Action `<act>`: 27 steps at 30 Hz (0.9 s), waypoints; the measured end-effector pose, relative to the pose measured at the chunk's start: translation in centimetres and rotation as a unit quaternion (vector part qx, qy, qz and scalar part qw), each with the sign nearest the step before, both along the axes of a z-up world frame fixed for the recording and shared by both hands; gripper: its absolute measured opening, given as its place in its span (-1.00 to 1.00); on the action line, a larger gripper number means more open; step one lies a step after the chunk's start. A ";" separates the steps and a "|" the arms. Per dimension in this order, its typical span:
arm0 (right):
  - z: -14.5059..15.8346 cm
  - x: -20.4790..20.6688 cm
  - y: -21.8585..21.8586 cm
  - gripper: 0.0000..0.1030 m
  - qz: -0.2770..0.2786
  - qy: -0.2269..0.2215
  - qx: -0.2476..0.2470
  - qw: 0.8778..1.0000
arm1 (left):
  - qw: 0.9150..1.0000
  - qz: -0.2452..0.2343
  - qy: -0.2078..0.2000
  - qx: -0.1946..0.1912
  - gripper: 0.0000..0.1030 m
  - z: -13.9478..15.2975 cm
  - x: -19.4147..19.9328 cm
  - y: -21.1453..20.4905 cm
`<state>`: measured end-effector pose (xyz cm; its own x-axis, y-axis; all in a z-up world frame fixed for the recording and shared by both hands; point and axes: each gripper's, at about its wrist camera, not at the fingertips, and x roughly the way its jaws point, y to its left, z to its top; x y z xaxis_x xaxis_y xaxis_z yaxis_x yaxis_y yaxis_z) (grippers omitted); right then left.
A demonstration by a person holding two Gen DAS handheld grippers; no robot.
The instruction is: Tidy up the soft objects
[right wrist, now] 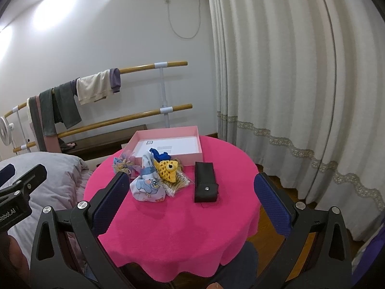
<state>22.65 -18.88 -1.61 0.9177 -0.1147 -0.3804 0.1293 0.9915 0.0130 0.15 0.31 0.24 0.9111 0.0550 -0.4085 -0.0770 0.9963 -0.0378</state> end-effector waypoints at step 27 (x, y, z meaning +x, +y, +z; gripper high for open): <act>-1.0 1.9 -0.6 1.00 -0.003 0.015 -0.007 1.000 | 1.000 -0.016 0.012 -0.015 1.00 -1.6 2.0 -0.1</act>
<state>24.51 -19.50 -2.65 0.9051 -0.1257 -0.4063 0.1356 0.9908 -0.0044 2.11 0.16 -1.33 0.9022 0.0139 -0.4311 -0.0472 0.9967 -0.0668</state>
